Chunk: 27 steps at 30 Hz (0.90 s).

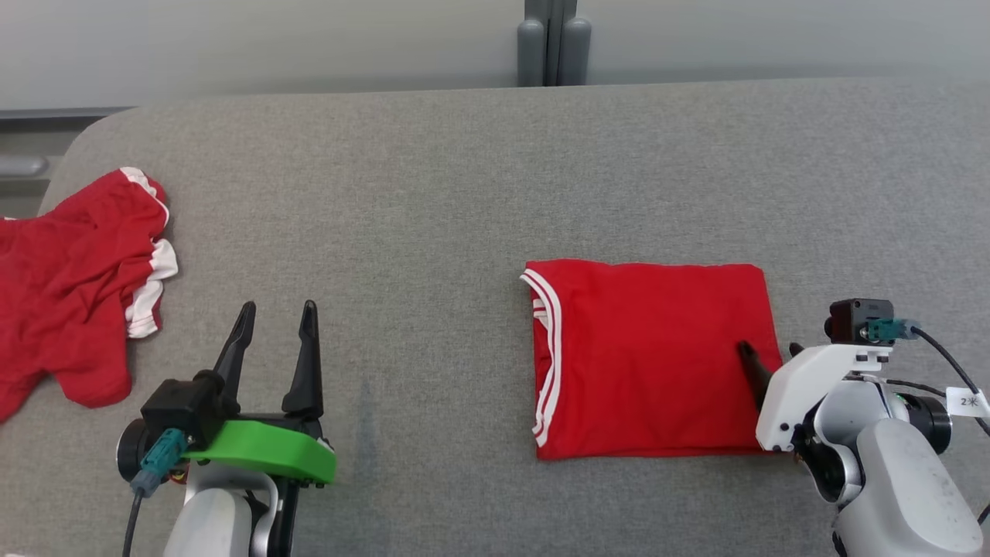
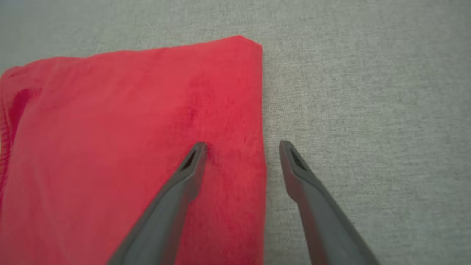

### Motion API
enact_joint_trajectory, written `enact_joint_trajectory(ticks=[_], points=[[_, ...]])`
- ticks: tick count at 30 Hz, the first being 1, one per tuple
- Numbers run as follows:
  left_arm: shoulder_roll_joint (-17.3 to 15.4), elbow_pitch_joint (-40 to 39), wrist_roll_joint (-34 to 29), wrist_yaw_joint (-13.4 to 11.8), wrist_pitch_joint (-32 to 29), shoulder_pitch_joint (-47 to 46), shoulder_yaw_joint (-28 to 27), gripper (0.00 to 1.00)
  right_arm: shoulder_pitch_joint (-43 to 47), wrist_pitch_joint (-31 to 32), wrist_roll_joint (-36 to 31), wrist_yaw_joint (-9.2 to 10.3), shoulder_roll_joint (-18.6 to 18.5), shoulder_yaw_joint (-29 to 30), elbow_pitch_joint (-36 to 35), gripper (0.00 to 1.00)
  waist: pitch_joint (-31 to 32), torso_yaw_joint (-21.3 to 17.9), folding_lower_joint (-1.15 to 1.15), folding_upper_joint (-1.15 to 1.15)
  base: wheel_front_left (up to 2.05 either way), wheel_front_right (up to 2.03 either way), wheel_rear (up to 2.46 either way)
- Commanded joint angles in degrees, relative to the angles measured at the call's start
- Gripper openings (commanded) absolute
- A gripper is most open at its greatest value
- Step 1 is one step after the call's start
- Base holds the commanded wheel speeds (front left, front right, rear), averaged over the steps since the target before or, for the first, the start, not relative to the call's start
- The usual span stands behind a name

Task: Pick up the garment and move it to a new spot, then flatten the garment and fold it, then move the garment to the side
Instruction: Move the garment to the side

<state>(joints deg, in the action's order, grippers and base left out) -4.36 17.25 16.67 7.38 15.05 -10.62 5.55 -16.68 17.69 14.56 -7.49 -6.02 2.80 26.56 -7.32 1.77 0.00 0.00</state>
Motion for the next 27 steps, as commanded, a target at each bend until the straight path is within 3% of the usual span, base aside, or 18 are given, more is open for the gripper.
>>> enact_joint_trajectory(ticks=[1, 7, 8, 9, 12, 21, 27], points=[[0.01, -0.09, 0.14, 0.12, 0.16, -1.13, 0.12, 1.0, -0.99, 0.93, -0.65, 0.01, 0.13, 0.59, 1.31, 1.0, -1.45, 1.5, 0.0, 0.0, 0.0, 0.0, 0.0], [-0.14, -0.48, 0.07, 0.12, 0.16, -1.91, 0.47, 1.0, -2.75, 5.46, 0.33, -0.01, 1.49, 0.18, 6.35, 0.97, -2.02, 1.9, 0.0, 0.0, 0.0, 0.0, 0.0], [-0.24, -0.58, 0.04, 0.11, 0.16, -1.9, 0.4, 1.0, -2.95, 6.13, 0.73, -0.02, 1.63, -0.54, 6.79, 0.39, -2.11, 1.78, 0.0, 0.0, 0.0, 0.0, 0.0], [-0.47, -0.65, -0.04, 0.11, 0.16, -1.81, 0.32, 1.0, -3.38, 6.17, 0.56, -0.03, 1.24, -1.44, 6.77, 0.0, -2.2, 1.55, 0.0, 0.0, 0.0, 0.0, 0.0], [-0.78, -0.99, -0.27, 0.11, 0.16, -1.75, 0.33, 1.0, -4.9, 7.07, 0.82, 0.0, -0.91, -4.45, 6.08, 0.0, -2.72, 0.53, 0.0, 0.0, 0.0, 0.0, 0.0], [-2.15, -4.22, -1.3, 0.11, 0.16, -3.05, -2.44, 1.0, -14.93, 8.97, -0.61, 0.06, -15.65, -15.07, 0.81, 0.0, -7.45, -7.39, 0.0, 0.0, 0.0, 0.0, 0.0], [-3.11, -6.55, -1.73, 0.11, 0.16, -5.55, -2.35, 1.0, -20.08, 7.11, 0.55, 0.05, -22.84, -14.26, 2.35, 0.0, -11.91, -12.31, 0.0, 0.0, 0.0, 0.0, 0.0]])
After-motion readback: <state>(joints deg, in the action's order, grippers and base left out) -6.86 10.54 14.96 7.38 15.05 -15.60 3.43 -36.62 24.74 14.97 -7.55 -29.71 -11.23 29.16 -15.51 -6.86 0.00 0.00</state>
